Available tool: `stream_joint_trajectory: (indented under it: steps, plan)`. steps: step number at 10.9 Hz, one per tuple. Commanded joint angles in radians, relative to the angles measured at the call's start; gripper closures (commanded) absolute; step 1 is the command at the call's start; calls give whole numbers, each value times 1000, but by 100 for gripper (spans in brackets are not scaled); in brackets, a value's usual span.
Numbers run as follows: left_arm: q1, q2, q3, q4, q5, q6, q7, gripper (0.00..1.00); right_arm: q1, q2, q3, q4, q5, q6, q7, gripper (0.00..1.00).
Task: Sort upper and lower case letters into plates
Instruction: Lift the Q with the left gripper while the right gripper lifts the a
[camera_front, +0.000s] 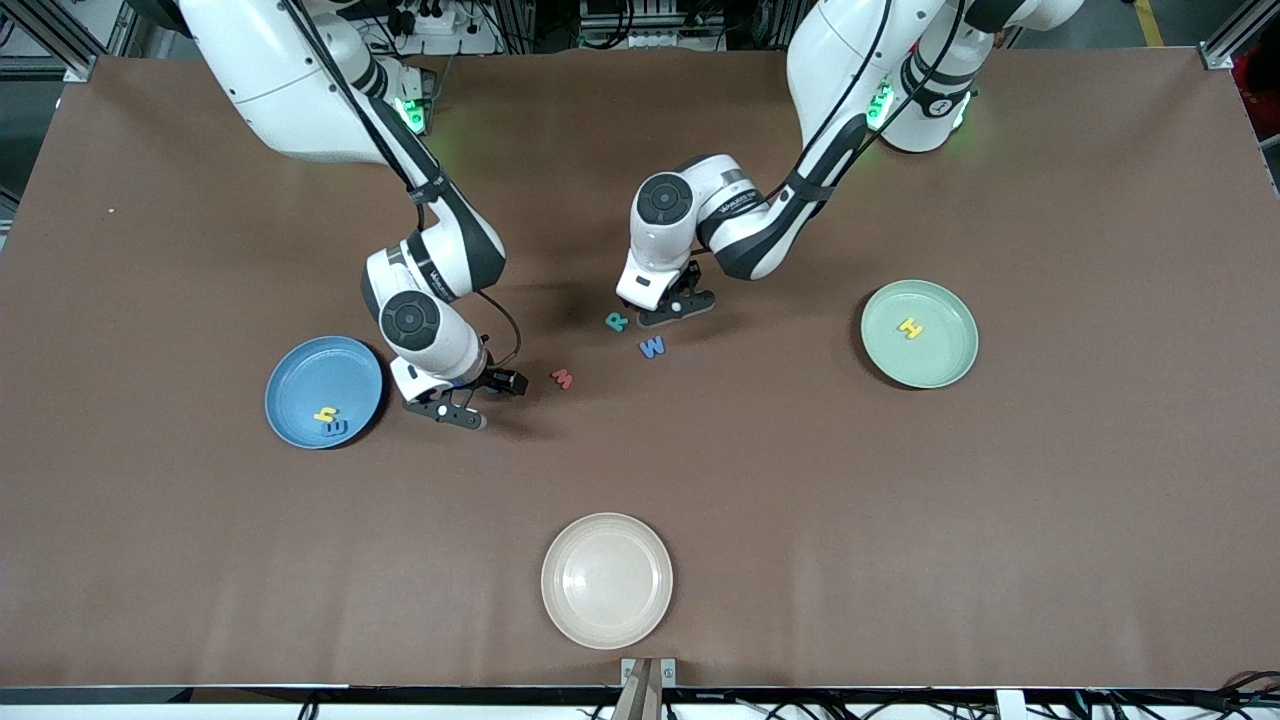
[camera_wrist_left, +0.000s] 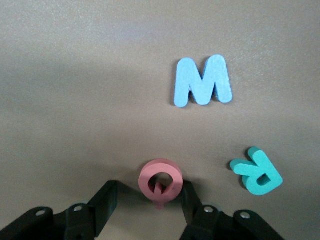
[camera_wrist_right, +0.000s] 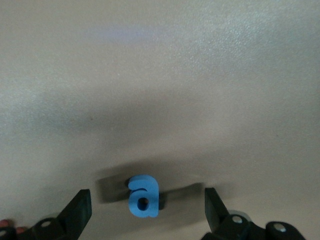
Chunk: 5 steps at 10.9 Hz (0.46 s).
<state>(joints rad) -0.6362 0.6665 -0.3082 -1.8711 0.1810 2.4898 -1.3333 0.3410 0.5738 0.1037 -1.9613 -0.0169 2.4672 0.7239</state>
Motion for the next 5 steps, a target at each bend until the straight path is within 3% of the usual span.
stream_joint_trajectory:
  steps: [1,5]
  plan:
    - [4,10,20,6,46,18,-15,40,-10,-9,7,-54,-14,70,15,0]
    - [4,15,21,17,45,18,-3,41,-10,-12,8,-54,-14,72,17,0]
